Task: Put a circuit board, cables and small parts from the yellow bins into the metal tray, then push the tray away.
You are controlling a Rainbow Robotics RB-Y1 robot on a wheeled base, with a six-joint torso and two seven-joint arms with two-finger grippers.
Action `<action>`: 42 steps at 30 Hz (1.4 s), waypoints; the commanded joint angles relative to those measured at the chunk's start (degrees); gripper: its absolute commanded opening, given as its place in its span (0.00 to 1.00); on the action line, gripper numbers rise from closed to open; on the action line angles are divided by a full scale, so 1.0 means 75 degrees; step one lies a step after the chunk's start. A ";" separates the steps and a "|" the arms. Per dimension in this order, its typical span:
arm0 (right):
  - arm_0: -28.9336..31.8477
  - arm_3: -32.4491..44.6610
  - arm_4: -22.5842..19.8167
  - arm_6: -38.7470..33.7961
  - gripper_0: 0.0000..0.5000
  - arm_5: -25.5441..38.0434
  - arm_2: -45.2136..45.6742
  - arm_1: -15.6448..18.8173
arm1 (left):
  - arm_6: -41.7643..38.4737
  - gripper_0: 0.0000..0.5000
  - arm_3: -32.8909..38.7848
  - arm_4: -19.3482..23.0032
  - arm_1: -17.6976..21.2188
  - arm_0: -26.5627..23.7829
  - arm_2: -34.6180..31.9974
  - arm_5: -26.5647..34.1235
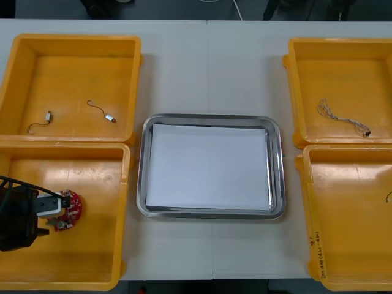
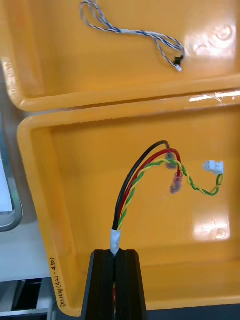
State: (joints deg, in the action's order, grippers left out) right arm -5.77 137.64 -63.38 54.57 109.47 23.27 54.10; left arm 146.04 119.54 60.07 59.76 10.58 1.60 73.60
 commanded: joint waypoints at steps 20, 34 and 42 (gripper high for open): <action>-0.1598 0.0809 -0.1194 0.0494 0.00 0.0065 -0.1508 0.0462 | 0.0754 1.00 -0.0317 -0.0439 -0.0023 0.0171 0.0689 -0.0497; -0.2723 0.0844 -0.0444 0.0716 0.00 0.0071 -0.3407 0.0451 | 0.0660 0.00 -0.0317 -0.0533 -0.0023 0.0077 0.0911 -0.0614; -0.3051 0.0832 -0.0128 0.0728 0.00 0.0071 -0.4133 0.0462 | 0.0672 0.00 -0.0305 -0.0451 -0.0023 0.0030 0.0876 -0.0579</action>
State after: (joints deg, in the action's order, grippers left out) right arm -26.12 142.64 -65.06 56.54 109.74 -5.59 55.12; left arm 146.04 116.95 56.56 59.76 10.60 7.64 69.48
